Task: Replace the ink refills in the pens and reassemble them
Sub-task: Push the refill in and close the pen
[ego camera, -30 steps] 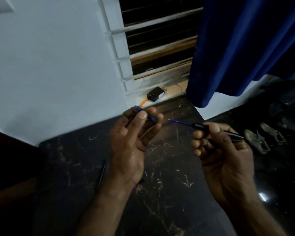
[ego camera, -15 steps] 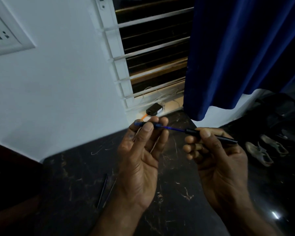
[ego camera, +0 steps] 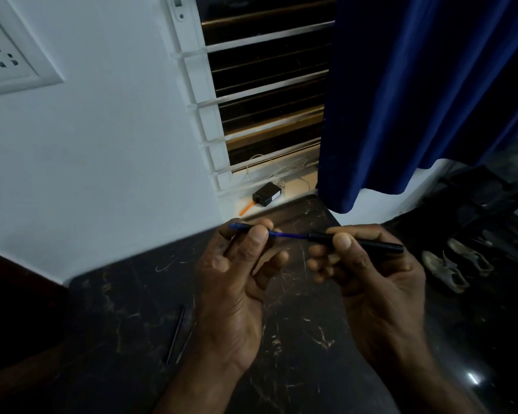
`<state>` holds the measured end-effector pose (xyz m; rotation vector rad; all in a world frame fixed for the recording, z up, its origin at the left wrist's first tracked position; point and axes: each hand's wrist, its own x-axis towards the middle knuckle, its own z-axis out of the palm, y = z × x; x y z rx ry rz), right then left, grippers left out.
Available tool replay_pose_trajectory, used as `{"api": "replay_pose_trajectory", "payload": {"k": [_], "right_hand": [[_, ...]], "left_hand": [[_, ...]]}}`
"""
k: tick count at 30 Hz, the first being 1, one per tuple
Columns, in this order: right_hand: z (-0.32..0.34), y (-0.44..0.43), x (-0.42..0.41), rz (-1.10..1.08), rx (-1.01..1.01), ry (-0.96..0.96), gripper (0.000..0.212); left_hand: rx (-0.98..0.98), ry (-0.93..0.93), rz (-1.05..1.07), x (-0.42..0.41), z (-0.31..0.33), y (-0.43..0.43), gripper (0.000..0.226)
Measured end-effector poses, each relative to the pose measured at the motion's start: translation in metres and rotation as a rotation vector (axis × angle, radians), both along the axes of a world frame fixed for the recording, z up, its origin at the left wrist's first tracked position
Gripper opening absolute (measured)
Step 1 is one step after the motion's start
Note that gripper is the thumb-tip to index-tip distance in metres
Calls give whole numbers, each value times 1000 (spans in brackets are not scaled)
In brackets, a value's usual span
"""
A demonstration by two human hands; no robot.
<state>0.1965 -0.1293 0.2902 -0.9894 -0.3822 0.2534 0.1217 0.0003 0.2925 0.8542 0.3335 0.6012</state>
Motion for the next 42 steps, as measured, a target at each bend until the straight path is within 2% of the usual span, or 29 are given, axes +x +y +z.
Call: {"api": "replay_pose_trajectory", "payload": {"k": [4,9,15,17,21,26,31,33,35,38,42], "right_hand": [[-4,8,-11,82,-5,-65,13],[-4,16,-13,114,-9,-85,16],[-6,27,-19,246,0,-58,15],[-7,30,-21,260,-4,-37,16],[-8,39,-25,261,-39,1,14],[-13,49,-30,224,-131,63,15],[-24,50,-29,152,-242,149,31],[-28,48,-23,189,-275,185,42],[-30,45,-14,282,-292,140,50],[-33,40,-5,372,-301,40,37],[-40,37,-1,314,-278,-33,16]], "left_hand": [[38,29,-10,-3,-5,-3,44],[80,36,3,-12,-10,6,39],[271,14,69,-21,-11,26,27],[274,-3,64,-24,-13,28,20],[274,-21,56,-31,-21,35,28],[252,-38,94,-32,-31,41,23],[210,-61,103,-31,-36,37,22],[184,-45,115,-31,-38,36,24],[134,-13,152,-31,-40,37,27],[76,35,220,-31,-42,40,28],[54,72,248,-30,-45,40,29]]}}
